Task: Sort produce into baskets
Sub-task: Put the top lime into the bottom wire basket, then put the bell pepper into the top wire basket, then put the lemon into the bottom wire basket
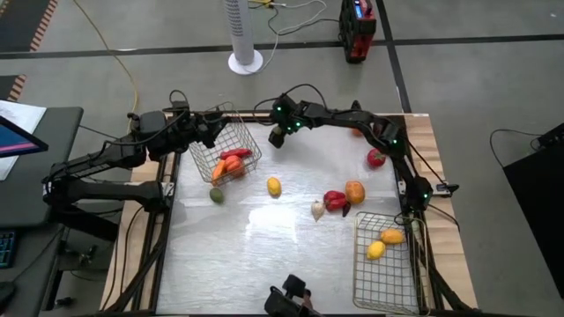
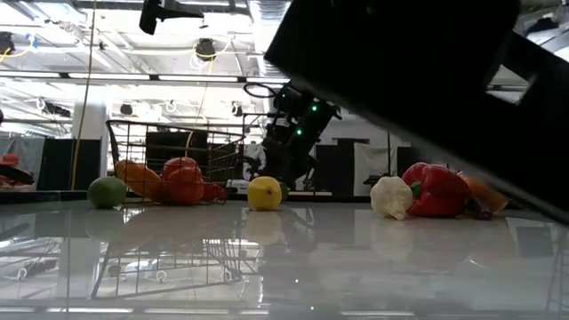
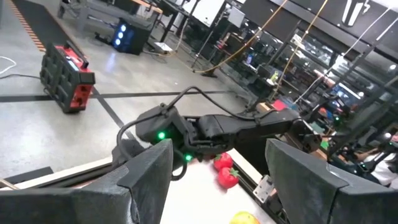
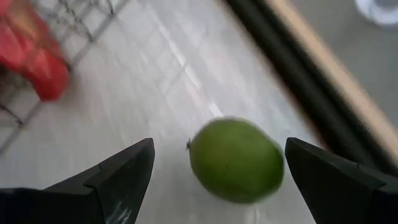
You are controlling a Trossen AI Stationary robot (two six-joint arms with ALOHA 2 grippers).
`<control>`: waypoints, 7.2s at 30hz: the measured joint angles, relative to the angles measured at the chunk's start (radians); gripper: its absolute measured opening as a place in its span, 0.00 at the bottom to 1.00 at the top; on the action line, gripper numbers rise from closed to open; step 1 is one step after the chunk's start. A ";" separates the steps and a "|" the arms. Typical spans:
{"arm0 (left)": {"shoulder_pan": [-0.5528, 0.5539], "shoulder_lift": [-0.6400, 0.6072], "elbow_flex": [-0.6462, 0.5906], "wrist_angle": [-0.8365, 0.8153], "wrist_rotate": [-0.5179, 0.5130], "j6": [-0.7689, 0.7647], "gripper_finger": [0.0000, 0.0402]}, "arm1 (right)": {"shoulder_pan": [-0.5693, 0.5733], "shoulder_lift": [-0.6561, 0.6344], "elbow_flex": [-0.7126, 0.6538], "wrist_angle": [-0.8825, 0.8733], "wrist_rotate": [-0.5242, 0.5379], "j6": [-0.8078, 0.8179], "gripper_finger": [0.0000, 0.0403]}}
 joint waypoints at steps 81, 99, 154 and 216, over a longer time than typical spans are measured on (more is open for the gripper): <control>0.000 0.000 0.000 -0.164 0.005 0.282 0.61 | 0.884 -0.950 -0.447 -1.054 -0.360 0.991 0.90; 0.000 0.000 0.000 -0.204 0.012 0.196 0.61 | 0.531 -0.709 -0.447 -0.858 -0.070 0.223 0.94; -0.016 -0.086 0.000 0.084 0.215 0.222 0.61 | 0.343 -0.379 -0.070 0.151 0.073 0.006 0.87; -0.023 -0.072 0.000 -0.195 0.238 0.079 0.61 | 0.411 -0.215 -0.385 0.133 0.110 0.289 0.78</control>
